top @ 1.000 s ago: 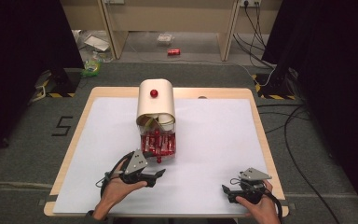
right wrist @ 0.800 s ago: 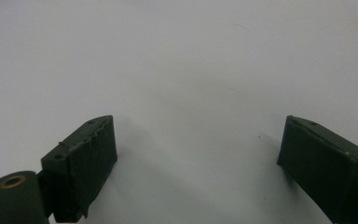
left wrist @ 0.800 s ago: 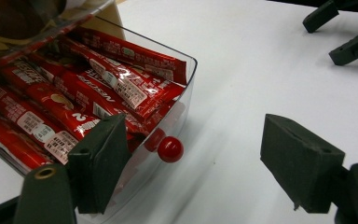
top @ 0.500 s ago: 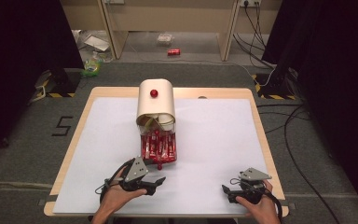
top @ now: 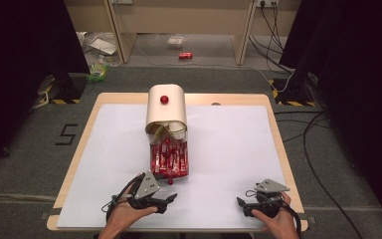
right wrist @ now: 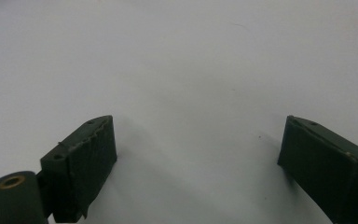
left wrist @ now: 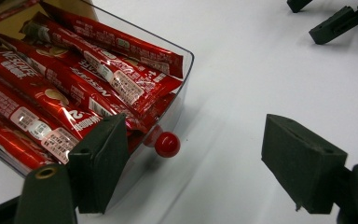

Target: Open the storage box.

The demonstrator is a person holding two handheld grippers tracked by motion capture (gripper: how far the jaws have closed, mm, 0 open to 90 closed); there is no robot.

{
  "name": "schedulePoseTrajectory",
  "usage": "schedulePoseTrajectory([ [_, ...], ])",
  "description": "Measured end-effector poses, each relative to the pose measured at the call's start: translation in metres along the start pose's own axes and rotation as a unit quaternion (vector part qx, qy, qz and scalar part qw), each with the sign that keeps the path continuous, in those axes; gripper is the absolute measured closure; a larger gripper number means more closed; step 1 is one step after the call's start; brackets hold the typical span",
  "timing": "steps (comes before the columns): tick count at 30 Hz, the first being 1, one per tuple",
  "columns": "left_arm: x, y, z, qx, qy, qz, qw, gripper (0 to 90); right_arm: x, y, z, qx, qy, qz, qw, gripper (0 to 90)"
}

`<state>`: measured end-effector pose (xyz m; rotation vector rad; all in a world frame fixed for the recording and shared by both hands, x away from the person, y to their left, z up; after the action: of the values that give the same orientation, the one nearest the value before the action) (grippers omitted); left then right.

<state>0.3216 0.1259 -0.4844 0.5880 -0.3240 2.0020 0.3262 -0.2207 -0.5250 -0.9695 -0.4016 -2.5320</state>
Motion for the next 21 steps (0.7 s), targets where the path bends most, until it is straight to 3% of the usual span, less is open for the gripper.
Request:
schedulePoseTrajectory([
  [21,0.005,0.0027,-0.0002,0.015,0.005,-0.01,0.9998,26.8,-0.0002,0.0001,0.0001,0.001,0.001,0.0,1.0,11.0],
])
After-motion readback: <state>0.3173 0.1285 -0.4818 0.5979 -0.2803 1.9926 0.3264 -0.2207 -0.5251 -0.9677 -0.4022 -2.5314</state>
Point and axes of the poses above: each handheld gripper's, and its own axes: x roughly backward along the jaws, z roughly out of its top, y roughly to its right, the point moved 4 cm from there along -x, roughly forward along the jaws, and after that the axes turned 10 degrees about -z, right-handed, at the moved point
